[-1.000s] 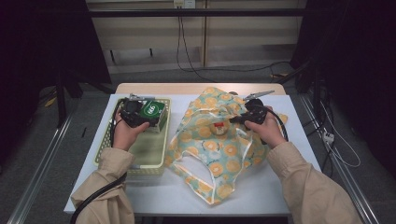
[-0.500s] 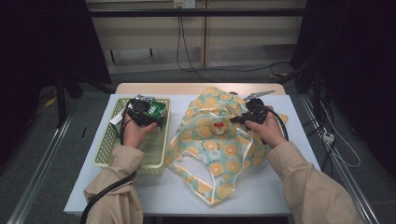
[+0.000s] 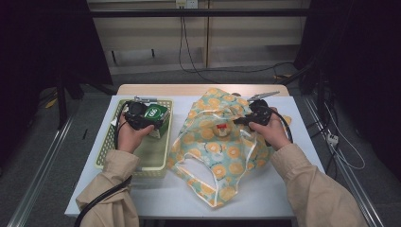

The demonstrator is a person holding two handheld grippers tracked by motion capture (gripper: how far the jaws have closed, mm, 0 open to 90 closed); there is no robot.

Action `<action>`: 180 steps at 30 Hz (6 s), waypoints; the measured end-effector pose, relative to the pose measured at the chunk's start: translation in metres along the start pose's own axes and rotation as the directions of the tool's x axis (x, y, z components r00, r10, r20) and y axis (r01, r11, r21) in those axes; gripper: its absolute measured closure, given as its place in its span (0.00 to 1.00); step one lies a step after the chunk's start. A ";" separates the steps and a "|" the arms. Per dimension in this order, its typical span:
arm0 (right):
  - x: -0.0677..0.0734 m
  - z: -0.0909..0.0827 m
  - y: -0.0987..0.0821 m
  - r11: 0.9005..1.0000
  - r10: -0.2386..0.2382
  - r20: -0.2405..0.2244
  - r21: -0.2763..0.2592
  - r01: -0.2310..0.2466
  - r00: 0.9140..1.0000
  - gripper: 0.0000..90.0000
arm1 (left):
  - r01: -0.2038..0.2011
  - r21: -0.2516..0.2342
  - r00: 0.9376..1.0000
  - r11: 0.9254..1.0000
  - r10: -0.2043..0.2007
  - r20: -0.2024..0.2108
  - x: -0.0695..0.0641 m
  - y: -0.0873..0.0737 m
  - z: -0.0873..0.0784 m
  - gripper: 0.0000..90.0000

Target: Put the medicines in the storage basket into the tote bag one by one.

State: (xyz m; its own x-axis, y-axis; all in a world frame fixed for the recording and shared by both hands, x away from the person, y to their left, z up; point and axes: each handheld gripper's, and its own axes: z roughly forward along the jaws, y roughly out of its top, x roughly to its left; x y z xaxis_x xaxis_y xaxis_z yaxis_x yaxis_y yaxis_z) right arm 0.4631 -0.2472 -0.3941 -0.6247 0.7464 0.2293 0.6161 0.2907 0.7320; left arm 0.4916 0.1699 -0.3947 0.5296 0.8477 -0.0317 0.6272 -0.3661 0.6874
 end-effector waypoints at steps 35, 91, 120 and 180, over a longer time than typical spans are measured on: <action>0.002 -0.002 0.002 1.000 0.007 0.022 -0.002 -0.007 1.000 0.98 | -0.152 -0.182 0.952 0.972 0.193 0.237 -0.069 0.043 -0.087 0.18; 0.007 -0.017 0.009 0.999 -0.009 0.029 -0.033 0.010 1.000 0.98 | -0.302 -0.113 0.860 0.946 0.322 0.397 -0.205 0.014 0.045 0.18; 0.009 -0.018 0.010 0.999 -0.012 0.016 -0.037 0.013 1.000 0.98 | -0.262 -0.130 0.914 0.956 0.289 0.284 -0.186 0.032 0.071 0.18; 0.015 -0.017 0.010 0.999 -0.011 0.013 -0.033 0.011 1.000 0.98 | -0.235 -0.128 0.897 0.964 0.266 0.354 -0.122 0.042 -0.013 0.06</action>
State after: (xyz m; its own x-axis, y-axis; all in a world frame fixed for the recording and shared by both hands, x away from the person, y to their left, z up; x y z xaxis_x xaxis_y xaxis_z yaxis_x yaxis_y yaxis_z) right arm 0.4521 -0.2434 -0.3725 -0.6249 0.7512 0.2126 0.5927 0.2792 0.7555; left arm 0.4456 0.0568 -0.3524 0.8436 0.5271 -0.1027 0.4070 -0.5029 0.7625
